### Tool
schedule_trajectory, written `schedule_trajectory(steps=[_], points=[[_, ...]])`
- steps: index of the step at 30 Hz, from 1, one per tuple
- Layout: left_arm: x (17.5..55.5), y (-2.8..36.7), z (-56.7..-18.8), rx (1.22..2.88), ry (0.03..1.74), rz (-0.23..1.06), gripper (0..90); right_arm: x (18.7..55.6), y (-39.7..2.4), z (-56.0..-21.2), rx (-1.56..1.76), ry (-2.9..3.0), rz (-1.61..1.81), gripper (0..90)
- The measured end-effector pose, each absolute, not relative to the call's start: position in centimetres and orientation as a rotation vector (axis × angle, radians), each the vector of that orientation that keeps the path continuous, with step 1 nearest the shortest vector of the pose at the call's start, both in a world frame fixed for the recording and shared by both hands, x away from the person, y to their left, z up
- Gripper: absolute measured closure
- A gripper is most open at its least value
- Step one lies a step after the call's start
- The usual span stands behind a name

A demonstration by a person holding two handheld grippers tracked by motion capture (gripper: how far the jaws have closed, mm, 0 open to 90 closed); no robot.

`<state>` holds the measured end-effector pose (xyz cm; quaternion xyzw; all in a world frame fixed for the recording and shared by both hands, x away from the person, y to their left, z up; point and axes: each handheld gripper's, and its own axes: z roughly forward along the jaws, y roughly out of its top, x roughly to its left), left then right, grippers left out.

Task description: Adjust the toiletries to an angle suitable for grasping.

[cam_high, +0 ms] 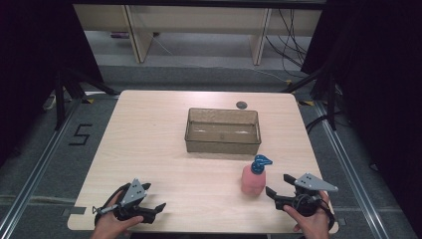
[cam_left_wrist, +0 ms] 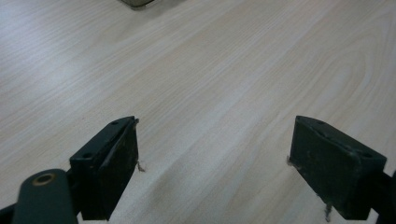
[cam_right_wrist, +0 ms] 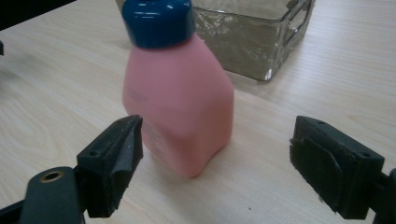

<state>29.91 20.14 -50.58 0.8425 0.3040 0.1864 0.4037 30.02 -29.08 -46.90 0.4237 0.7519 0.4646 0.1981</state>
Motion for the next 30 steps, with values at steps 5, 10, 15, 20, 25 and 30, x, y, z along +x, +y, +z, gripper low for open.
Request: schedule_trajectory(steps=[5, 10, 15, 20, 25, 30], points=[[29.8, 19.9, -50.7, 2.128, 0.777, 0.449, 15.1, 29.7, -28.5, -46.8, 1.179, 2.114, 1.311, 18.3], [29.9, 19.8, -50.7, 2.096, 0.796, 0.442, 15.2, 29.7, -28.0, -46.7, 1.128, 2.117, 1.348, 18.3], [29.9, 19.7, -50.7, 2.112, 0.785, 0.456, 15.2, 29.7, -27.4, -46.6, 1.112, 2.145, 1.348, 18.4], [29.8, 19.7, -50.7, 2.111, 0.785, 0.453, 15.1, 29.6, -27.0, -46.4, 1.099, 2.143, 1.356, 18.5], [29.7, 19.6, -50.8, 2.091, 0.795, 0.44, 15.1, 29.6, -26.1, -46.2, 1.105, 2.143, 1.385, 18.5], [29.8, 19.6, -50.7, 2.092, 0.794, 0.437, 15.2, 29.7, -25.5, -45.8, 1.103, 2.14, 1.39, 19.5]])
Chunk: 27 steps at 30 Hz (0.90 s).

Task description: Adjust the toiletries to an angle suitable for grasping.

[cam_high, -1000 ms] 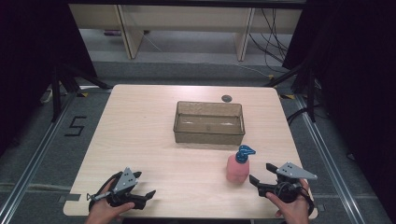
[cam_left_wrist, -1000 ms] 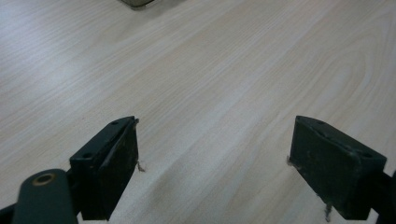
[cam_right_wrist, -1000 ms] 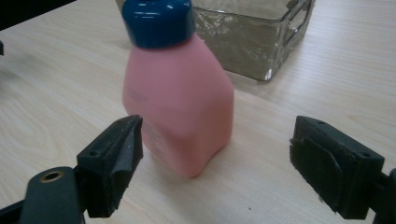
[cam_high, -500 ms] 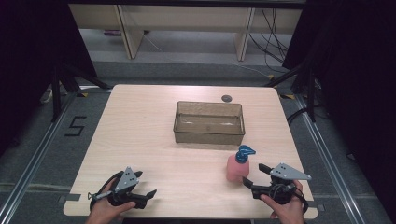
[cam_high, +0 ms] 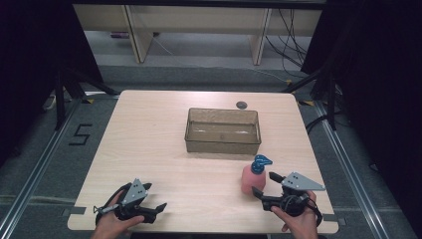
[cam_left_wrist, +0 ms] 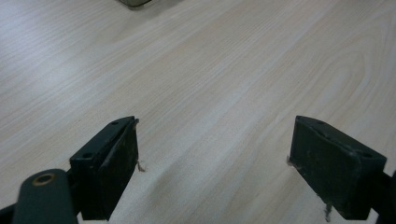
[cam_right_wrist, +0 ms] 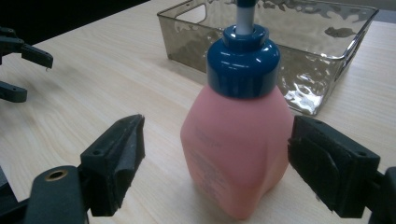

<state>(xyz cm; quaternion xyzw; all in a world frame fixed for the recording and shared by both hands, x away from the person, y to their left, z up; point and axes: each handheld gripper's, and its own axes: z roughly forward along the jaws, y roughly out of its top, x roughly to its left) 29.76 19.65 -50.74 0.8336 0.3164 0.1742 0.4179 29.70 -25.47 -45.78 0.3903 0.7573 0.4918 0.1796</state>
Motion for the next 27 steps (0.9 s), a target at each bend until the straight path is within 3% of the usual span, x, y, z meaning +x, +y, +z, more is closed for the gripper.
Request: schedule_trajectory(steps=[27], points=[[29.8, 19.7, -50.6, 2.132, 0.773, 0.453, 15.2, 32.3, -24.8, -45.6, 1.09, 2.107, 1.375, 19.5]])
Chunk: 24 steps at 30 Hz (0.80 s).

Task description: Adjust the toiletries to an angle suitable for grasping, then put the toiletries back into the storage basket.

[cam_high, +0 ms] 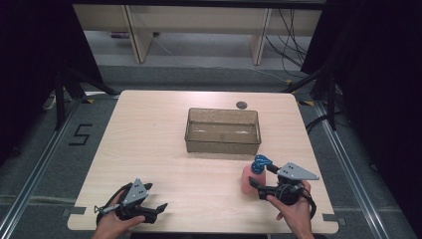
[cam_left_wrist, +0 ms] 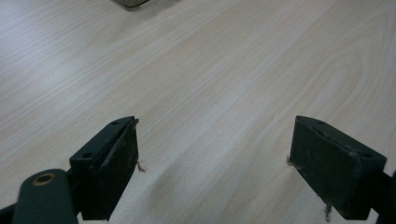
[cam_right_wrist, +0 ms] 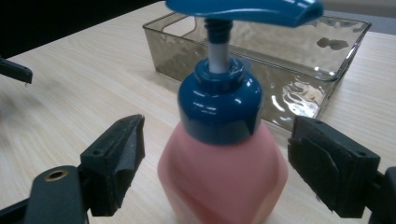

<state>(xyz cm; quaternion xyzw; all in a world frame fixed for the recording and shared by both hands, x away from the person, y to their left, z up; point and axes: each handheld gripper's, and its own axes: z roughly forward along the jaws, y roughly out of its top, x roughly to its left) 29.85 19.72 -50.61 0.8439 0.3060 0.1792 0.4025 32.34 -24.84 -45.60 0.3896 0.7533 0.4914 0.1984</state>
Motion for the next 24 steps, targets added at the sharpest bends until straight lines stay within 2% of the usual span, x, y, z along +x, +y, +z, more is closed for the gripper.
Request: schedule_trajectory(steps=[12, 18, 21, 24], points=[[29.7, 19.6, -50.7, 2.107, 0.788, 0.442, 15.2, 33.1, -24.7, -45.6, 1.078, 2.107, 1.36, 20.6], [29.5, 19.8, -50.7, 2.084, 0.798, 0.446, 15.1, 33.6, -24.5, -45.6, 1.085, 2.086, 1.397, 24.0], [29.7, 20.0, -50.5, 2.123, 0.747, 0.465, 15.1, 33.7, -24.2, -45.5, 1.073, 2.093, 1.389, 27.7], [29.5, 19.8, -50.6, 2.095, 0.786, 0.443, 15.1, 34.0, -24.2, -45.7, 1.037, 2.085, 1.381, 29.7]])
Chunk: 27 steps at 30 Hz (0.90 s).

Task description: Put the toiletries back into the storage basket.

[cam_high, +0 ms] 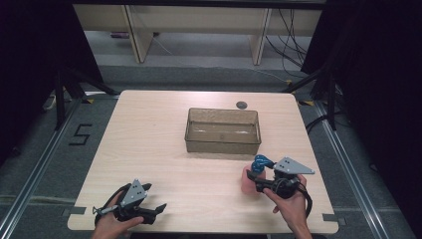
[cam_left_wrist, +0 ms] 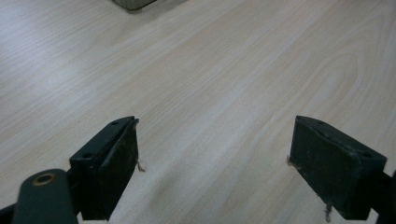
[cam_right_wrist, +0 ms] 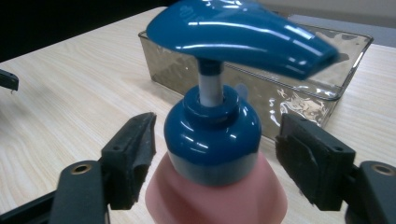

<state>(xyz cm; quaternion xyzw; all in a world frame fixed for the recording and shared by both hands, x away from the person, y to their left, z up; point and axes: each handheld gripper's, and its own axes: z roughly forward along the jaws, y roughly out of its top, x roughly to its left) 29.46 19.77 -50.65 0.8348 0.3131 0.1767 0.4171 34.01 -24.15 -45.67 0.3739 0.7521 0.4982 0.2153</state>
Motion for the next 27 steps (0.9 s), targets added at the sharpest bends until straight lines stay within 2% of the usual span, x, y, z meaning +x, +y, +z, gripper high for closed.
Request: schedule_trajectory(steps=[1, 2, 3, 12, 17, 27], points=[[29.5, 19.8, -50.6, 2.095, 0.783, 0.448, 15.1, 34.0, -24.1, -45.6, 1.052, 2.102, 1.384, 30.5], [29.5, 19.8, -50.5, 2.102, 0.774, 0.449, 15.1, 34.2, -24.1, -45.7, 1.044, 2.096, 1.409, 36.3], [29.5, 19.8, -50.5, 2.098, 0.772, 0.447, 15.1, 34.2, -24.2, -45.8, 1.042, 2.09, 1.413, 37.7], [29.4, 19.7, -50.6, 2.102, 0.766, 0.443, 15.1, 34.0, -23.8, -45.6, 1.061, 2.104, 1.395, 45.3], [29.6, 20.0, -50.4, 2.128, 0.753, 0.466, 15.1, 33.6, -23.3, -45.2, 1.027, 2.079, 1.349, 53.0], [29.4, 19.7, -50.5, 2.086, 0.779, 0.446, 15.2, 33.5, -23.2, -44.9, 1.011, 2.083, 1.317, 53.3]])
